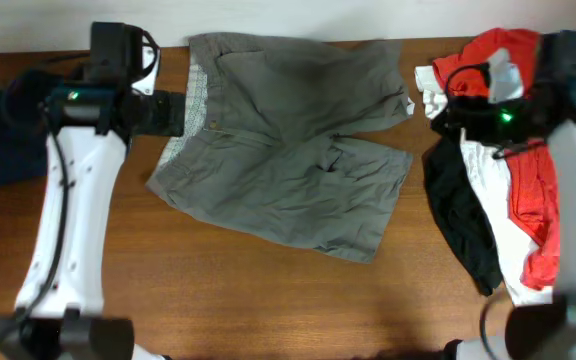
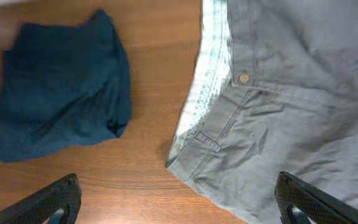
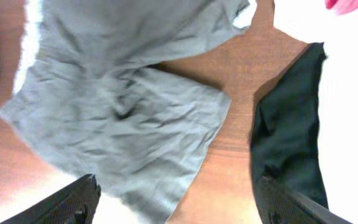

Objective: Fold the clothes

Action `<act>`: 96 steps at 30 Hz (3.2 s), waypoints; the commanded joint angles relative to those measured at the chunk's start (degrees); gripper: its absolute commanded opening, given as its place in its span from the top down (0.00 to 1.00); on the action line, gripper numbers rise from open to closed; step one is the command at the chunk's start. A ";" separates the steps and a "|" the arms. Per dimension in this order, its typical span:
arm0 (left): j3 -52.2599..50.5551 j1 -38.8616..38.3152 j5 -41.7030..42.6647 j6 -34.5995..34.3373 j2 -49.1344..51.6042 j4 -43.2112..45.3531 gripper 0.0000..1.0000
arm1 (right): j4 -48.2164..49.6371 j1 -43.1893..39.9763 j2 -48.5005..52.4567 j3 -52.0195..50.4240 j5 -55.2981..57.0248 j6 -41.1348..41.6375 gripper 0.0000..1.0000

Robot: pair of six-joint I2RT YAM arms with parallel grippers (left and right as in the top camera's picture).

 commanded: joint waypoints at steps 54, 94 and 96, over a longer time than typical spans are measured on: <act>-34.88 6.38 8.28 -7.23 10.62 25.68 0.41 | 42.51 24.92 -9.81 -61.94 -0.85 26.86 0.65; -34.91 6.38 8.66 -7.26 25.24 36.98 1.00 | 38.56 7.91 -9.81 -54.29 1.27 14.29 0.14; -34.91 6.38 8.66 -7.23 25.24 36.98 1.00 | 36.48 7.98 -9.81 -54.29 1.25 13.46 0.13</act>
